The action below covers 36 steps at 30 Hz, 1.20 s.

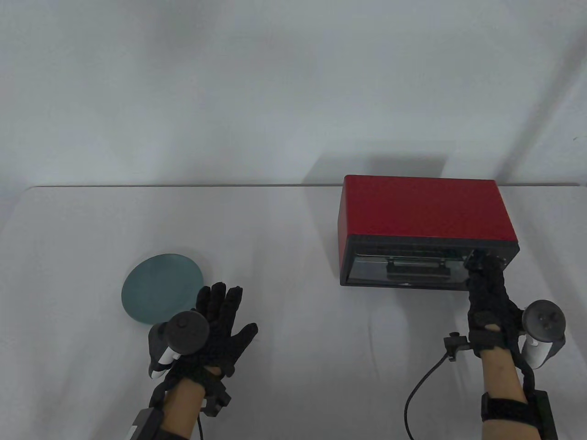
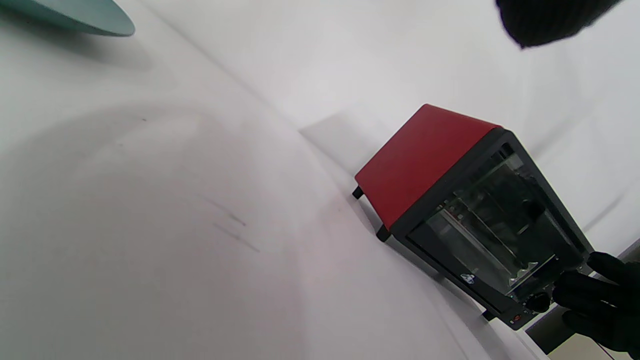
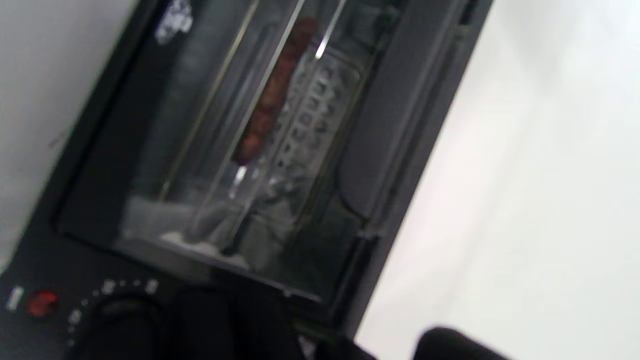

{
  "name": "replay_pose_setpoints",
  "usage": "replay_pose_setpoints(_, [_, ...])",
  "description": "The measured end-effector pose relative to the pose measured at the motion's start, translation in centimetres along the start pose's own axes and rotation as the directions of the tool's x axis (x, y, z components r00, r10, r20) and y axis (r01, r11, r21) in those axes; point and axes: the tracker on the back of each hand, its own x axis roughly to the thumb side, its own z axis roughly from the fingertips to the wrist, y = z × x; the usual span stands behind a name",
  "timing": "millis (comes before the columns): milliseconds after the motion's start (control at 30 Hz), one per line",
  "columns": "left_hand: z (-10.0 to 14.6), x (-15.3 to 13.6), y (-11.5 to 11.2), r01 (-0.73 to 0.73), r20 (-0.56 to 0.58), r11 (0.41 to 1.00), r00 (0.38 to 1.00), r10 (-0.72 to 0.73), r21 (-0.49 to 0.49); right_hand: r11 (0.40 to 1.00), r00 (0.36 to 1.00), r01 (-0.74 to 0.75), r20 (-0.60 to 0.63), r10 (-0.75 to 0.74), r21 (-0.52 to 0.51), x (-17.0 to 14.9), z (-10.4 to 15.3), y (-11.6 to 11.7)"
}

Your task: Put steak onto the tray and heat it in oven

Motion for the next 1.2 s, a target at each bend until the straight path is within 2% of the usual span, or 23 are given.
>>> replay_pose_setpoints(67, [0.0, -0.1, 0.0, -0.008, -0.002, 1.000, 1.000, 0.008, -0.001, 0.999, 1.000, 0.030, -0.002, -0.030, 0.014, -0.1, 0.1, -0.1])
replay_pose_setpoints(300, [0.0, -0.1, 0.0, -0.009, 0.000, 1.000, 1.000, 0.009, 0.003, 0.999, 0.999, 0.025, 0.021, -0.024, -0.032, 0.8, 0.7, -1.7])
replay_pose_setpoints(467, [0.0, 0.0, 0.2, -0.020, 0.009, 1.000, 1.000, 0.019, 0.016, 0.976, 0.989, 0.092, 0.136, -0.065, -0.200, 5.8, 0.8, -4.9])
replay_pose_setpoints(533, [-0.1, 0.0, 0.2, -0.018, 0.007, 1.000, 1.000, 0.018, 0.014, 0.970, 0.990, 0.076, 0.136, -0.045, -0.231, 7.9, 0.1, -5.4])
replay_pose_setpoints(600, [-0.1, -0.1, 0.1, -0.018, 0.001, 1.000, 1.000, 0.018, 0.010, 0.969, 0.996, 0.037, 0.082, -0.018, -0.243, 8.7, -0.9, -5.7])
replay_pose_setpoints(667, [-0.1, -0.2, 0.1, -0.017, -0.004, 1.000, 1.000, 0.017, 0.007, 0.961, 0.999, -0.010, 0.046, 0.023, -0.275, 8.1, -1.8, -5.7])
replay_pose_setpoints(700, [0.0, -0.2, 0.1, -0.018, -0.005, 1.000, 1.000, 0.018, 0.009, 0.944, 0.997, -0.076, -0.038, 0.067, -0.320, 6.8, -2.1, -5.6])
replay_pose_setpoints(800, [0.1, -0.3, 0.3, -0.026, -0.009, 0.999, 1.000, 0.026, 0.020, 0.903, 0.973, -0.203, -0.181, 0.143, -0.380, 3.0, -1.8, -4.6])
replay_pose_setpoints(833, [0.1, -0.3, 0.3, -0.026, -0.010, 0.999, 1.000, 0.027, 0.022, 0.899, 0.962, -0.243, -0.210, 0.175, -0.364, 1.6, -1.9, -4.1])
replay_pose_setpoints(900, [0.0, -0.4, 0.3, -0.028, -0.014, 1.000, 1.000, 0.028, 0.015, 0.914, 0.915, -0.330, -0.319, 0.248, -0.236, -1.0, -1.8, -3.3])
replay_pose_setpoints(967, [0.1, -0.4, 0.2, -0.027, -0.017, 1.000, 0.999, 0.027, 0.014, 0.908, 0.912, -0.344, -0.318, 0.261, -0.240, -1.9, -1.9, -2.8])
replay_pose_setpoints(1067, [0.1, -0.4, 0.2, -0.025, -0.015, 1.000, 1.000, 0.026, 0.016, 0.892, 0.897, -0.395, -0.301, 0.323, -0.221, -2.0, -2.4, -2.3])
replay_pose_setpoints(1200, [0.1, -0.4, 0.2, -0.025, -0.016, 1.000, 1.000, 0.025, 0.014, 0.883, 0.896, -0.407, -0.293, 0.334, -0.235, -2.0, -2.8, -2.0])
